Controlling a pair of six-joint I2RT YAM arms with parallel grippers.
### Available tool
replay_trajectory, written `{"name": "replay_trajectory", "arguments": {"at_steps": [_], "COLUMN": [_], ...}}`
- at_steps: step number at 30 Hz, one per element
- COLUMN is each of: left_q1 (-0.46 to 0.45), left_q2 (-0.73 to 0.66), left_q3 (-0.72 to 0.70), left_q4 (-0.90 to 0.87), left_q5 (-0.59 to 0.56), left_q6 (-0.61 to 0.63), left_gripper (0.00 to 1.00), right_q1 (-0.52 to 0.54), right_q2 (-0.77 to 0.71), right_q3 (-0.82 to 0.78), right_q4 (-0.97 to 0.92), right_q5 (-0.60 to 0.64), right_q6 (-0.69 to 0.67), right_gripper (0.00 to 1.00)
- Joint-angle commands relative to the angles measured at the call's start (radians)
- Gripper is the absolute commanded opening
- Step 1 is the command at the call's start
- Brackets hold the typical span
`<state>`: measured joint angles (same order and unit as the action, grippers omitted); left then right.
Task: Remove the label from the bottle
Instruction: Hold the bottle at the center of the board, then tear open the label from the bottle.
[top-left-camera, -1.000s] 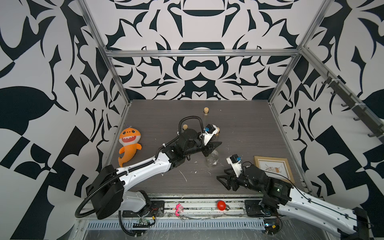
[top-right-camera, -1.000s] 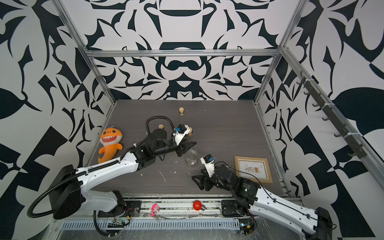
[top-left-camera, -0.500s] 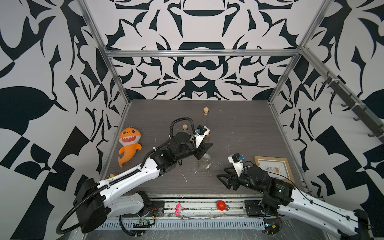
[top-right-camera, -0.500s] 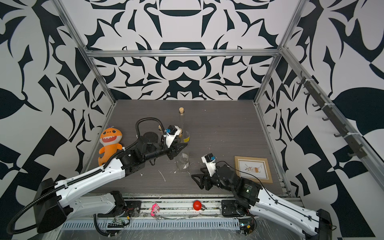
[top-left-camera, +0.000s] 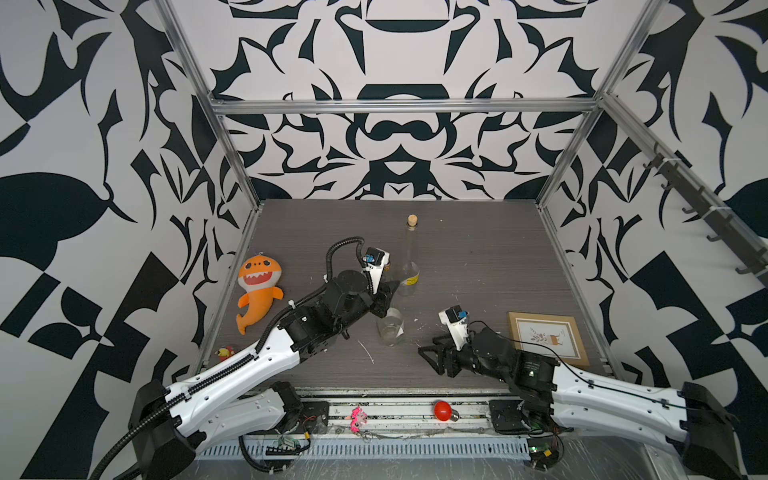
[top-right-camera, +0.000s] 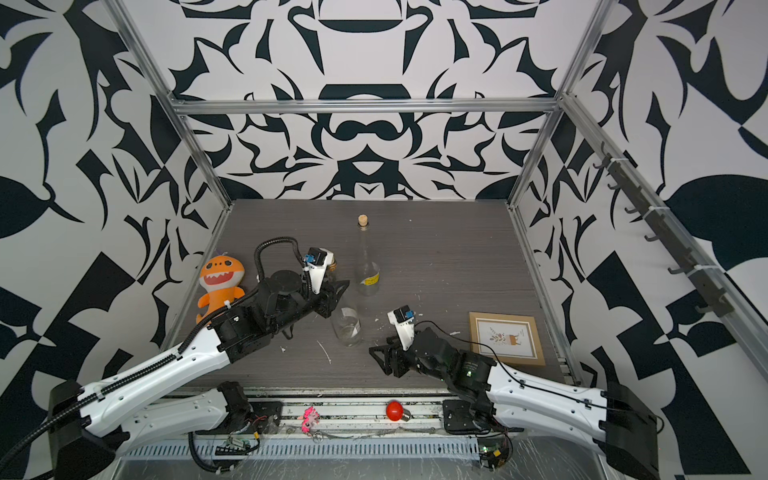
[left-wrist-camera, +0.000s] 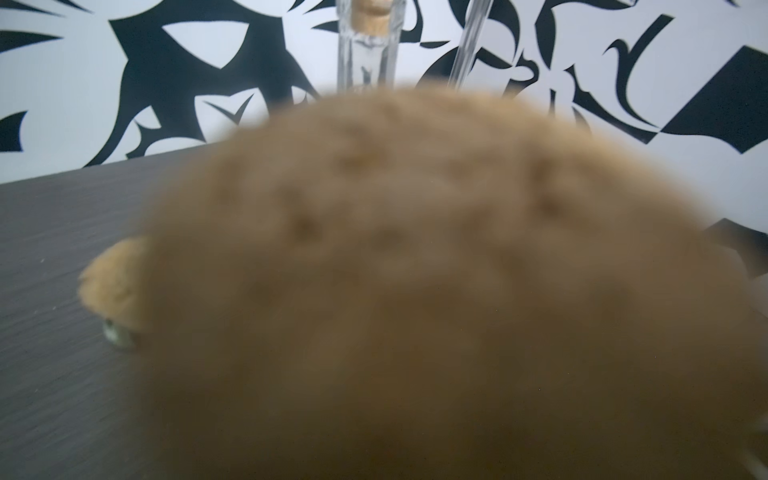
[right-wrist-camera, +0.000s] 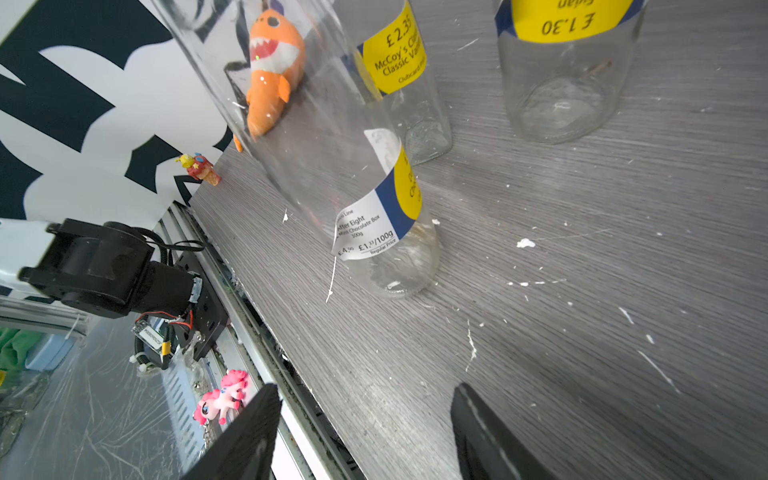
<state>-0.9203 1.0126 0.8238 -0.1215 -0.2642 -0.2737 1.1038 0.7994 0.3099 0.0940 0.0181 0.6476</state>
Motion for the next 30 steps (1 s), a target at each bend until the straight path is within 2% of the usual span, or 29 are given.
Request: {"name": "replay_trajectory", "arguments": {"at_steps": [1, 10, 19, 30], "left_q1": [-0.016, -0.051, -0.054, -0.054], "left_q2": [-0.043, -0.042, -0.033, -0.034], "left_q3": [0.011, 0.009, 0.016, 0.014], "left_q4": [0.013, 0.013, 0.009, 0.001], "left_q5": [-0.076, -0.122, -0.112, -0.086], "left_q6": [-0.074, -0.086, -0.075, -0.068], "left_gripper": [0.00, 0.00, 0.00, 0.00], "right_q1": [0.040, 0.178, 0.190, 0.189], "right_q2": [0.036, 0.162, 0.342, 0.418], "right_q3": [0.061, 0.123, 0.173, 0.179], "right_q4": [0.084, 0.153, 0.276, 0.352], "right_q5": [0.090, 0.365, 0.357, 0.347], "right_q6": [0.005, 0.033, 0.033, 0.020], "right_gripper": [0.68, 0.63, 0.53, 0.39]}}
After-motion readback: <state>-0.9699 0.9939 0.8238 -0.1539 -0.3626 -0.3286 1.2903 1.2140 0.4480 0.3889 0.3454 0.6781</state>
